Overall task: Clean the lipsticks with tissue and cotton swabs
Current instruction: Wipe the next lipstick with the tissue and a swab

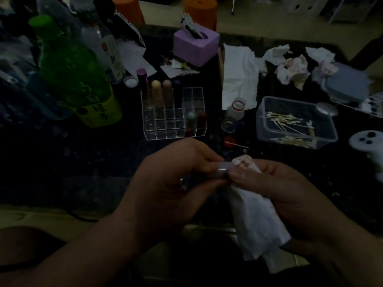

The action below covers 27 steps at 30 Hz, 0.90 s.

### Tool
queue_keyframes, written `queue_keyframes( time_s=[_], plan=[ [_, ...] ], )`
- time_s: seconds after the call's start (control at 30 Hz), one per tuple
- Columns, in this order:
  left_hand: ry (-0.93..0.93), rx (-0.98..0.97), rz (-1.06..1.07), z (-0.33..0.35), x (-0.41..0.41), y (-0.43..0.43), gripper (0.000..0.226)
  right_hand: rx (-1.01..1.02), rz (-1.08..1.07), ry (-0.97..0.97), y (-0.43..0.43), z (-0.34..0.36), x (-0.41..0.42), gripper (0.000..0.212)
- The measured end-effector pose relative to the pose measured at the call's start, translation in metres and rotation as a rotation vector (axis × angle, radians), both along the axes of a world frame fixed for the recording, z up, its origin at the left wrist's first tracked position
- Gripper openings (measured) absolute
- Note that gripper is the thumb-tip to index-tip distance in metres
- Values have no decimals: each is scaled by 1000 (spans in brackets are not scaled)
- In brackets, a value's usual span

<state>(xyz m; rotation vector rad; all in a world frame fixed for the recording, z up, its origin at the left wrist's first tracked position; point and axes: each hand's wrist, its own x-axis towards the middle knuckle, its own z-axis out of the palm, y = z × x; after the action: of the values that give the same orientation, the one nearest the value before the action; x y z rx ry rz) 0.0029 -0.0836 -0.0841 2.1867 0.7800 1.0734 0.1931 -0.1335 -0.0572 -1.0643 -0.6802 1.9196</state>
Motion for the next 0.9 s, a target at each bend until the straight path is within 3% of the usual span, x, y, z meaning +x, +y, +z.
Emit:
queue_keyframes(
  time_s=[0.07, 0.13, 0.2, 0.23, 0.3, 0.4, 0.47, 0.6, 0.67, 0.73, 0.83, 0.9],
  plan=[
    [37, -25, 37, 0, -1, -3, 22, 110, -8, -206, -1, 0, -1, 20],
    [-79, -534, 26, 6, -2, -4, 37, 324, -19, -438, -2, -1, 0, 15],
    [-202, -1106, -133, 8, -5, 0, 44, 544, -56, -615, -1, -3, 1, 10],
    [-227, -1279, -217, 10, -5, 2, 48, 643, -63, -680, 0, -2, 0, 8],
    [-260, -1445, -316, 14, -3, 1, 52, 806, -58, -779, 0, -6, 1, 17],
    [-330, -1435, -218, 13, 7, -4, 39, 795, -66, -874, 1, -9, 3, 10],
    [-360, -1261, -162, 12, 9, -6, 27, 520, -95, -729, 2, -9, 2, 14],
    [-75, -520, -28, 3, 1, -6, 16, 19, -48, -130, 2, 0, -4, 27],
    [22, -265, 9, -2, -1, -7, 28, -39, -44, -45, 3, 5, -5, 29],
    [-42, -354, 3, -5, -1, -8, 37, 55, -24, -175, 4, 5, -2, 26],
    [-258, -976, -37, 5, 2, -3, 34, 374, -84, -575, 2, 1, 1, 17],
    [-258, -1307, -41, 7, 5, -1, 59, 558, -127, -688, 2, -1, -2, 12]
  ],
)
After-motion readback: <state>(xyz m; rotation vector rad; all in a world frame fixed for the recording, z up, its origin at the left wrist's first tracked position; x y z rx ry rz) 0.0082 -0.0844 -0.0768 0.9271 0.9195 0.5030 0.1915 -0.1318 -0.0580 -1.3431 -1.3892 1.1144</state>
